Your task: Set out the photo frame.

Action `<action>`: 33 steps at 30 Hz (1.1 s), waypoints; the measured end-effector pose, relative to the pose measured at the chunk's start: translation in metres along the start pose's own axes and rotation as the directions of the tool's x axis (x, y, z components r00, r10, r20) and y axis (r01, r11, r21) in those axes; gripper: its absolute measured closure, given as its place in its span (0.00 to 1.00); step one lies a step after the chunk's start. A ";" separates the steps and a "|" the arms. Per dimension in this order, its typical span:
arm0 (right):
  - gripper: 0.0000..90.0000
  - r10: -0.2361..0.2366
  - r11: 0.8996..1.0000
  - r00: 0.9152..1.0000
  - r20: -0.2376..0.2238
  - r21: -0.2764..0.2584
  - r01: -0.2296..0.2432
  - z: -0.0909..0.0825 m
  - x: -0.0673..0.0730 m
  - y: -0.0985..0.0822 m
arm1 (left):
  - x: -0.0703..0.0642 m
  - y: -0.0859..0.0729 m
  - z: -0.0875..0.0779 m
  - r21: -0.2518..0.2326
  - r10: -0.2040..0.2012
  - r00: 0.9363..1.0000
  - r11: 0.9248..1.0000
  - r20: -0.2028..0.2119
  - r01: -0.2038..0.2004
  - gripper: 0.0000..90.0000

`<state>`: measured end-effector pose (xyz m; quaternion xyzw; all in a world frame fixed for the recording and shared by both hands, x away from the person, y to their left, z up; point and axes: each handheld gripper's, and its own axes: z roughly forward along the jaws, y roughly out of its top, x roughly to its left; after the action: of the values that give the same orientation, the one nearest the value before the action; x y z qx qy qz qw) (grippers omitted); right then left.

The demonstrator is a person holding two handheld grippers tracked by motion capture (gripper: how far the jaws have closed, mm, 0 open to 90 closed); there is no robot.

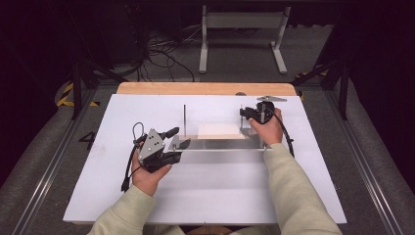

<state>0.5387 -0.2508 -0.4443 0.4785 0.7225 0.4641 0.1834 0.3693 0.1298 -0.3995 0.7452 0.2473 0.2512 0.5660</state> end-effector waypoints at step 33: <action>0.44 -0.272 0.959 0.957 -0.101 -0.115 0.261 -0.163 0.053 -0.034 | 0.003 0.003 0.001 0.009 -0.004 1.000 1.000 0.002 0.004 0.47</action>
<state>0.3801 -0.2892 -0.3814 0.3391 0.7656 0.4978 0.2258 0.3724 0.1305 -0.3960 0.7475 0.2495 0.2480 0.5635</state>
